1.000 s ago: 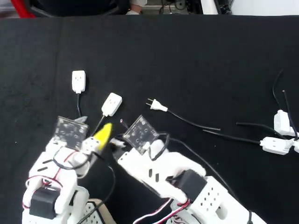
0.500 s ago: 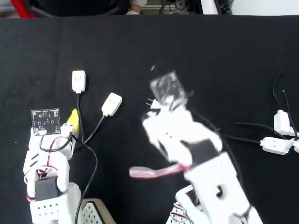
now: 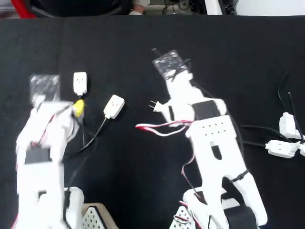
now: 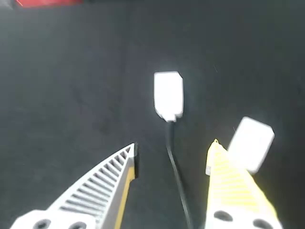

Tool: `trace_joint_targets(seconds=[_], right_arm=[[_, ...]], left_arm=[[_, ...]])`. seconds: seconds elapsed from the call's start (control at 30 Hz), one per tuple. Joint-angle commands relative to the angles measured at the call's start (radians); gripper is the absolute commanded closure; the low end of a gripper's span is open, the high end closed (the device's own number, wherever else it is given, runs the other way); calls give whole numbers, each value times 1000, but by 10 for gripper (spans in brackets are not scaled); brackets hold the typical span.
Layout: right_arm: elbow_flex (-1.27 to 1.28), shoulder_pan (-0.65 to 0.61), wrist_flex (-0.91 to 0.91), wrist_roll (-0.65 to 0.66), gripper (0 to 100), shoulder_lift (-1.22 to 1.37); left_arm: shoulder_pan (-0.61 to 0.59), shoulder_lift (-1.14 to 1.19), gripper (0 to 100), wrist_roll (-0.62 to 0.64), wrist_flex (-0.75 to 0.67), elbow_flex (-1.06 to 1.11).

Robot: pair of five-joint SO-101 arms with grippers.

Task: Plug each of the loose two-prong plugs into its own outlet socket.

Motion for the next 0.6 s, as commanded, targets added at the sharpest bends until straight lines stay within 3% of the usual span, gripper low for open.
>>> trace_joint_targets(seconds=[0.0,0.17,0.33,0.57], right_arm=[[-59,55,2,-17,987,2],[-58,55,2,-87,987,4],[-58,57,2,-78,987,4],[-56,57,2,-78,987,5]], left_arm=[[111,325,749,5,-23,-208],[242,512,752,-127,-23,-277],[343,605,751,-230,-35,-275],[352,718,750,-250,-342,-162]])
